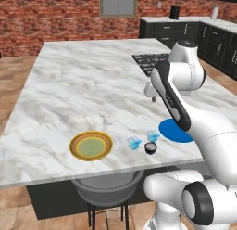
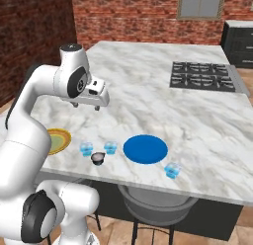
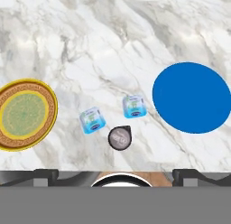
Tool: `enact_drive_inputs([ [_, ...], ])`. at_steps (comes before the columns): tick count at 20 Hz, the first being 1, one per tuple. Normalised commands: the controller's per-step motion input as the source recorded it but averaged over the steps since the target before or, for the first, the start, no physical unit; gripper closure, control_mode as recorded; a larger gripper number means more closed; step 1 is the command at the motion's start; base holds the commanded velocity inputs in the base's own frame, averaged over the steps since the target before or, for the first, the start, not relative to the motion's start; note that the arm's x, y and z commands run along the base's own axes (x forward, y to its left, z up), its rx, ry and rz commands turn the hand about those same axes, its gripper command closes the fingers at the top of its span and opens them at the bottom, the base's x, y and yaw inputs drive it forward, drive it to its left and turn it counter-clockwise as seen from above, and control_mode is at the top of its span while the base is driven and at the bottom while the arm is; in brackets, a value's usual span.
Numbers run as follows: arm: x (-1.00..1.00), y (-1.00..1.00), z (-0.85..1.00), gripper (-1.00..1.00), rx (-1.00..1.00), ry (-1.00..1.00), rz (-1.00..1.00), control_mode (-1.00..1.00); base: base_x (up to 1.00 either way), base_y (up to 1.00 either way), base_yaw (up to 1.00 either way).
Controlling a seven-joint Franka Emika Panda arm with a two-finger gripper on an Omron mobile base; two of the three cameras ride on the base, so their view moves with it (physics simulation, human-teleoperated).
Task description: Place two yogurt containers on each plate.
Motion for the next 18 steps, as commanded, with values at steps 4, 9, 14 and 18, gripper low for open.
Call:
enact_drive_inputs([
  [4,0.00,0.00,0.00,-1.00,0.00,0.00,0.00,1.00,-0.21,-0.25,0.14],
  [9,0.00,0.00,0.00,-1.00,0.00,0.00,0.00,1.00,0.02,-0.03,0.05],
  [14,0.00,0.00,0.00,-1.00,0.00,0.00,0.00,1.00,0.00,0.00,0.00],
  [18,0.00,0.00,0.00,-1.00,0.00,0.00,0.00,1.00,0.00,0.00,0.00],
])
